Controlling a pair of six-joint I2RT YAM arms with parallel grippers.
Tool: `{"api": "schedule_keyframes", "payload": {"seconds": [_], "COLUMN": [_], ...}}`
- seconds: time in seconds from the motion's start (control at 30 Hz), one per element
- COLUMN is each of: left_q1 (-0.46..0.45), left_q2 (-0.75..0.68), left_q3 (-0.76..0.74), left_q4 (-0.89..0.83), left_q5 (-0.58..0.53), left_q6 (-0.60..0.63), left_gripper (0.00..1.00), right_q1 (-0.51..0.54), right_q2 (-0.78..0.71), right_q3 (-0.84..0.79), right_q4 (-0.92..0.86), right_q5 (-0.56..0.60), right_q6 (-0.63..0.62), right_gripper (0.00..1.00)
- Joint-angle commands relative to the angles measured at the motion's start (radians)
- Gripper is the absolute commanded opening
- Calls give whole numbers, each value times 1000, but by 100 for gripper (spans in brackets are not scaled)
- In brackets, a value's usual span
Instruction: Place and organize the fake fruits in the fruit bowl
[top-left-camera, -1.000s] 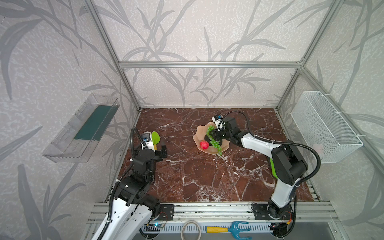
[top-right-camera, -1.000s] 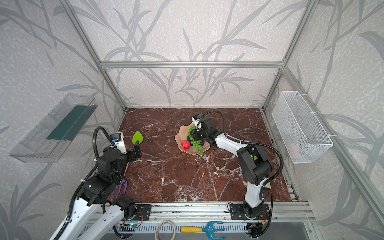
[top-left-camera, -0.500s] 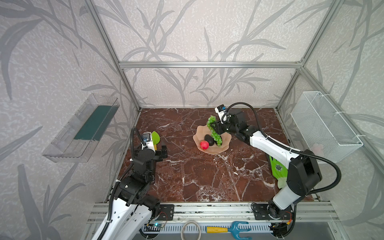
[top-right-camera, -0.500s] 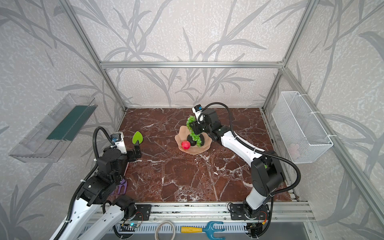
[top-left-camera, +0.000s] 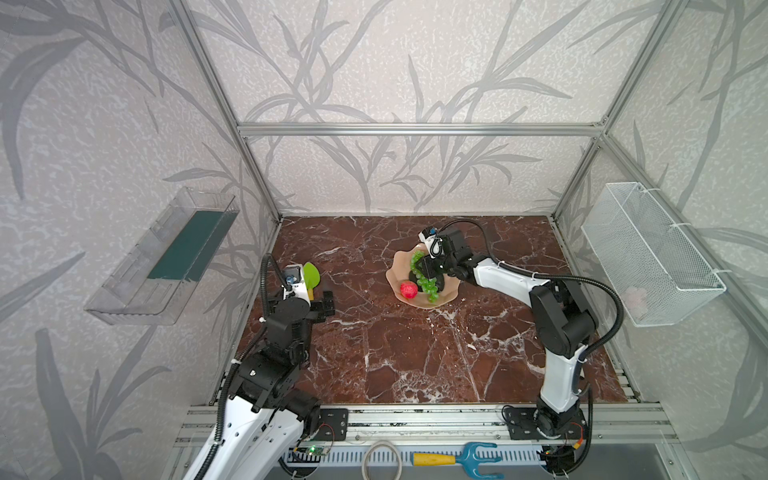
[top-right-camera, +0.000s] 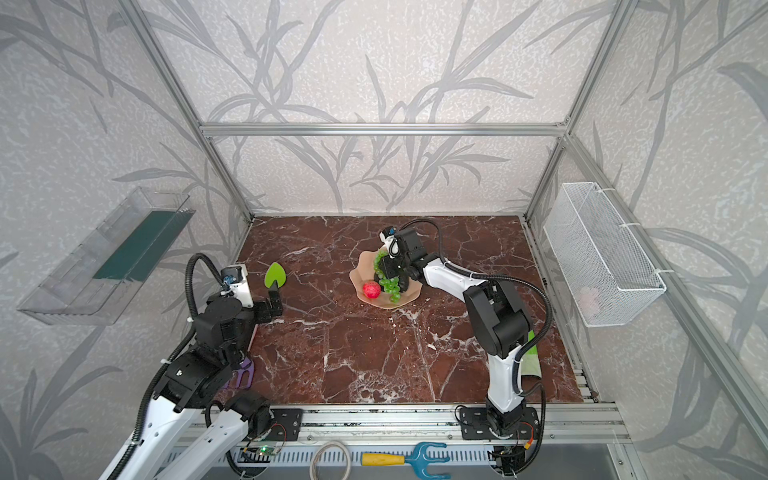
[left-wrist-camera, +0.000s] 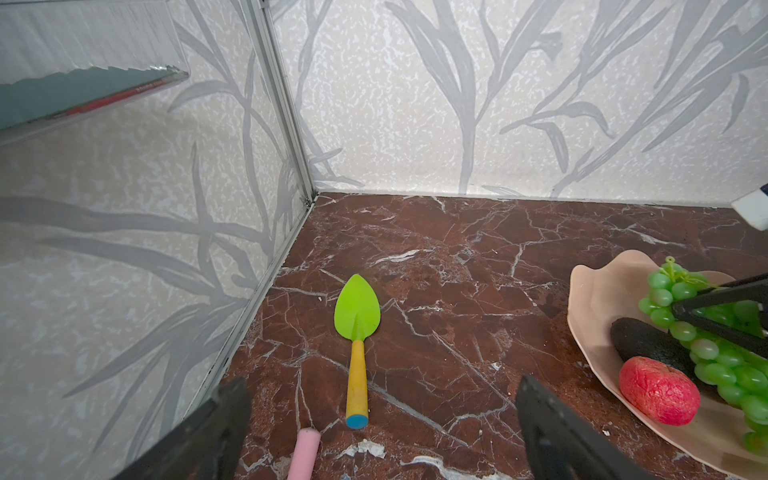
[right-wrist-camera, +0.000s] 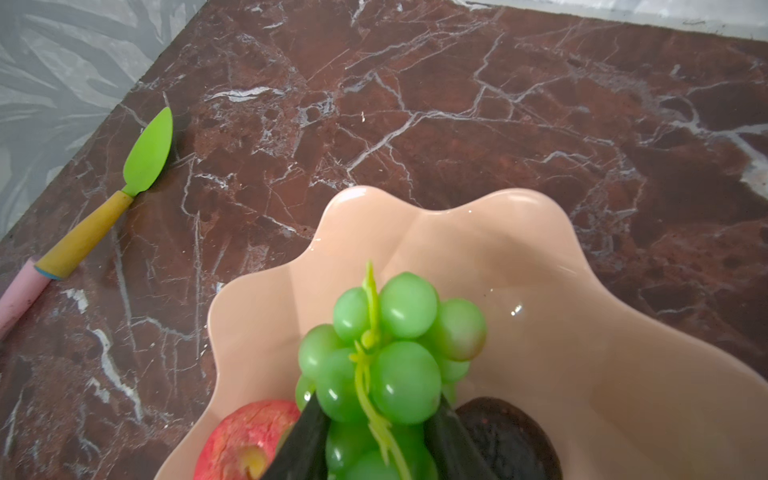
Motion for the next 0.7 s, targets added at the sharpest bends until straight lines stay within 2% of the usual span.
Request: {"api": "schedule_keyframes", "payload": {"seconds": [0.0, 0.1, 0.27, 0.37, 0.53, 0.63, 0.67], "left_q1": [5, 6, 7, 7, 7, 7, 7], "left_q2": [1, 3, 13, 40, 127, 221, 252], "left_q3": [-13, -10, 8, 35, -40, -128, -164], "left_q4": [-2, 3, 49, 120, 322, 498, 582], "left_q5": [-13, -14, -38, -43, -63, -212, -231], "left_q6": [0, -4, 21, 8, -28, -76, -58], "left_gripper": [100, 100, 100, 100, 100, 100, 100], "right_q1": [-14, -21, -37, -43, -46, -52, -59], "right_q2": [15, 19, -22, -97, -321, -494, -552], "right_q3": [52, 56, 43, -1, -209, -422, -496], "right_q4": [31, 29, 19, 25, 102, 225, 274], "right_q5": [-13, -10, -16, 7, 94, 176, 194], "right_q6": [-12, -13, -21, -38, -44, -46, -57], "right_gripper": [47, 66, 83, 99, 99, 99, 99]}}
